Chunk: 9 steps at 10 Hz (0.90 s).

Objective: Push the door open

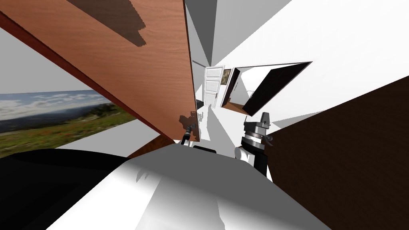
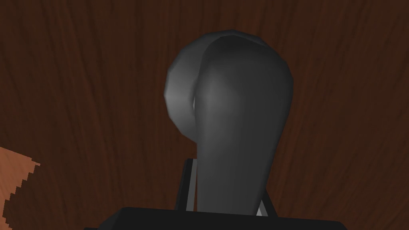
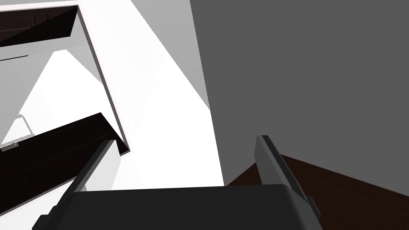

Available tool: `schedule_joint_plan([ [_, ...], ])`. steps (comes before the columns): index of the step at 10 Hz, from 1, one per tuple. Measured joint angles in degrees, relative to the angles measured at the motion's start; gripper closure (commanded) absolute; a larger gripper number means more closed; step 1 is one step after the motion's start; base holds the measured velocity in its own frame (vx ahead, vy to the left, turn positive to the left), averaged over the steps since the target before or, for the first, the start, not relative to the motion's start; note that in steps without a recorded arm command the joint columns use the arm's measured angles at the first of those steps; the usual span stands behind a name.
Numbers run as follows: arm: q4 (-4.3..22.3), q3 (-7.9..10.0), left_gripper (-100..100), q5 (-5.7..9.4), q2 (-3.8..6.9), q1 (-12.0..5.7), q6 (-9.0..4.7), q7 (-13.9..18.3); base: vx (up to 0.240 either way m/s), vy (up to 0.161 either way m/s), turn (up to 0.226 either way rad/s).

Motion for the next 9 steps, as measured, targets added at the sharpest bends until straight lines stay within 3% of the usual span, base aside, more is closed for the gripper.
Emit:
schedule_joint_plan([
  [5,-1.2,1.87,100,1.04,1.03,0.9,1.02,-0.8,0.207,-0.035,0.044],
  [7,0.1,2.98,100,1.64,1.76,0.24,-0.04,-1.0,0.187,-0.028,0.045],
  [9,2.7,4.28,100,2.24,2.1,-1.55,-1.39,-1.6,0.075,-0.024,0.02],
])
